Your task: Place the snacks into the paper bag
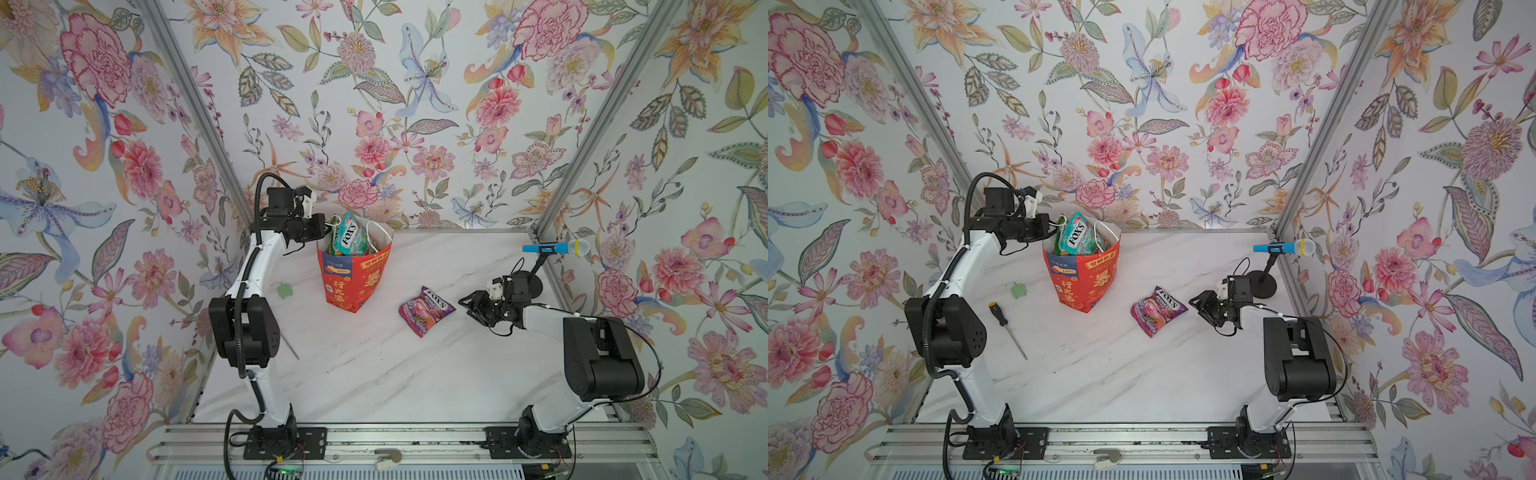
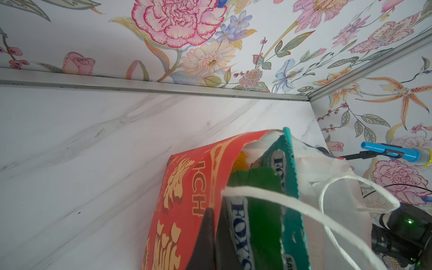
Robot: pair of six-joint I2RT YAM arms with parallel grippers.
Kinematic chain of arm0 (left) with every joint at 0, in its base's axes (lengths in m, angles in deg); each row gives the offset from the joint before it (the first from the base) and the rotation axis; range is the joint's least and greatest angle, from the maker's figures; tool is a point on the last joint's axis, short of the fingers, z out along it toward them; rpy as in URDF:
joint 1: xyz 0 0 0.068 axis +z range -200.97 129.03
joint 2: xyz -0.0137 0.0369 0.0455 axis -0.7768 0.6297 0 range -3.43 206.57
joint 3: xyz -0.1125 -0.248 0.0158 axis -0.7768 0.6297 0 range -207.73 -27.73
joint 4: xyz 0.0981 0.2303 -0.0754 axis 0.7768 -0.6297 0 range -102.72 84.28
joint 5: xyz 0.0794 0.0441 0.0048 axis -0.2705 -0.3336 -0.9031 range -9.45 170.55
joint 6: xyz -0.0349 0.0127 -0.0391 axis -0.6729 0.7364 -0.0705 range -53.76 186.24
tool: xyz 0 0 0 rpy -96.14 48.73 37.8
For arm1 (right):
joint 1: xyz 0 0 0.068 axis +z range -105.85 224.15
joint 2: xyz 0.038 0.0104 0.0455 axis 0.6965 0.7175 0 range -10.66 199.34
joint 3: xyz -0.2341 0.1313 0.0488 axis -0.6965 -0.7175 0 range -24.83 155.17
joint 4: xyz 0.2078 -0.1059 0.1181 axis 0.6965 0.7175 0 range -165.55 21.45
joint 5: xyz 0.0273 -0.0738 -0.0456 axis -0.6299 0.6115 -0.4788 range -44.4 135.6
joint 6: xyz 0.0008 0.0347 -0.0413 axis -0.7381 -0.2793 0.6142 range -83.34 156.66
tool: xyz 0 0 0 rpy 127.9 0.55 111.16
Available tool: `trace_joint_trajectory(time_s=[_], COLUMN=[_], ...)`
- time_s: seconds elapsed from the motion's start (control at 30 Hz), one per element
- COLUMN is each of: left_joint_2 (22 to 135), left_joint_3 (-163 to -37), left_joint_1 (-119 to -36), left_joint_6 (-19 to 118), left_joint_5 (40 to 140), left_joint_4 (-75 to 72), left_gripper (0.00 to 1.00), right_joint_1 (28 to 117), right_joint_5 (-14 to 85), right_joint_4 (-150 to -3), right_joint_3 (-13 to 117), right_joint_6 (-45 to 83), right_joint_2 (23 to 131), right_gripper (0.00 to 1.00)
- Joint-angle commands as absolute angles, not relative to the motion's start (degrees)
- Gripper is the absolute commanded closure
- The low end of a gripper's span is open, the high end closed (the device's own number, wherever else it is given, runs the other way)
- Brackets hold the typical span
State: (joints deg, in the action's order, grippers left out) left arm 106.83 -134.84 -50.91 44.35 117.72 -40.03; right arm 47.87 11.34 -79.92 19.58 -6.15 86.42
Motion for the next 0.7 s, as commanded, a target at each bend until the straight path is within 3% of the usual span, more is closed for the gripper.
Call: trace_joint_trajectory(time_s=[0.0, 0.37, 0.67], left_joint_2=[103.1, 103.5, 103.3], left_joint_3=[-135.4, -136.4, -137.1], left_joint_1=[-49.9, -49.9, -49.6], left_joint_6=[44.7, 44.7, 45.3], left_joint_5=[118.3, 118.1, 117.6], left_joint_4=[-39.0, -39.8, -40.9], left_gripper=[1.00, 1.00, 1.00], right_joint_1=[48.2, 50.0, 53.6], right_joint_5=[7.8, 4.6, 3.0], right_joint_4=[-82.7, -91.0, -90.0], right_joint_3=[20.6, 21.3, 22.4], right_joint_6=[-5.2, -8.5, -6.5], right_joint_2=[89.2, 97.4, 96.9], right_gripper=[0.45, 0.45, 0.45])
